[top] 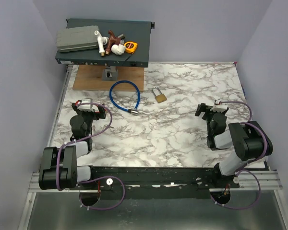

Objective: Unlock with the key
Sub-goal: Move the lock to the center of the board.

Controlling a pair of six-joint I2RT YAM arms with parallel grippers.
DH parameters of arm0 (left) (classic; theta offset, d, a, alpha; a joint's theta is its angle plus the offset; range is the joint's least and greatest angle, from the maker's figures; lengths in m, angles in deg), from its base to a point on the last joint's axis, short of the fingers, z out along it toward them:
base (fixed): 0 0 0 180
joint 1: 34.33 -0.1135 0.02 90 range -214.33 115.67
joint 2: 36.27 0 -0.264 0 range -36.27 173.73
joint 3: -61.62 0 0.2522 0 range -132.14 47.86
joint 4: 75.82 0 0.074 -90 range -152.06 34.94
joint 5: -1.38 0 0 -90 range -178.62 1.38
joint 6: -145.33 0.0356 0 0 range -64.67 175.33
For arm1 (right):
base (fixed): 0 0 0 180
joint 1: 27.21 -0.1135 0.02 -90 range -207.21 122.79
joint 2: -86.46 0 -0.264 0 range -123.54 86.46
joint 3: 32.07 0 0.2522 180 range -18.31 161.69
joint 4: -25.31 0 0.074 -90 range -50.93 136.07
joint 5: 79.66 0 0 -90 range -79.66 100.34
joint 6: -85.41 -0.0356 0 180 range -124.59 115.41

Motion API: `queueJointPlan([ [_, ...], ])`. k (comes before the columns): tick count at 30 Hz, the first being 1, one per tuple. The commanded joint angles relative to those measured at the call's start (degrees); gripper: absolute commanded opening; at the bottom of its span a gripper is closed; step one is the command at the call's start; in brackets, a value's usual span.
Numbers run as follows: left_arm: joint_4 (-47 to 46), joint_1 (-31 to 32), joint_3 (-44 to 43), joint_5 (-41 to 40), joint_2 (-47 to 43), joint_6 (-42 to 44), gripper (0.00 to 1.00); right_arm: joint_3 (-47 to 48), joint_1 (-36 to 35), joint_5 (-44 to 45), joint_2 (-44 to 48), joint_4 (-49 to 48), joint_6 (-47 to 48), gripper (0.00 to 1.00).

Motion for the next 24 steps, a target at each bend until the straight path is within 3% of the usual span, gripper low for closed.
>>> queueJointPlan([
  [1,-0.32,0.34,-0.55,-0.88,-0.26,0.33,0.99,0.26,-0.06,-0.48,-0.83,-1.86,-0.23,1.0],
  [6,0.1,0.41,-0.99,-0.92,-0.11,0.37,0.99,0.13,-0.06,1.87,-0.2,-2.23,-0.36,1.0],
  [9,-0.54,0.33,-0.35,3.11,-0.96,1.61,0.98,6.18,-0.2,4.94,5.42,12.99,-1.15,1.0],
  [11,4.33,0.04,-1.47,5.83,-3.15,2.48,0.99,13.22,-0.32,5.41,8.49,27.38,-1.93,1.0],
  [14,3.95,-0.01,-1.69,6.23,-3.31,2.28,0.99,17.26,-0.33,5.21,12.46,34.29,-10.57,1.0],
  [16,12.77,-0.16,-4.75,6.8,-7.02,2.48,0.98,16.76,-0.25,-0.15,15.12,31.35,-17.5,1.0],
  [18,25.18,-0.04,-10.44,5.31,-10.76,1.96,0.99,17.44,-0.23,-11.1,15.41,27.06,-20.72,1.0],
  [21,42.41,-0.02,-19.16,6.84,-12.82,2.51,0.99,23.71,-0.15,-23.1,10.3,29.9,-30.82,1.0],
  [24,50.89,-0.01,-23.24,10.85,-13.18,7.59,0.98,30.46,0.14,-35.84,2.06,31.58,-40.88,1.0],
])
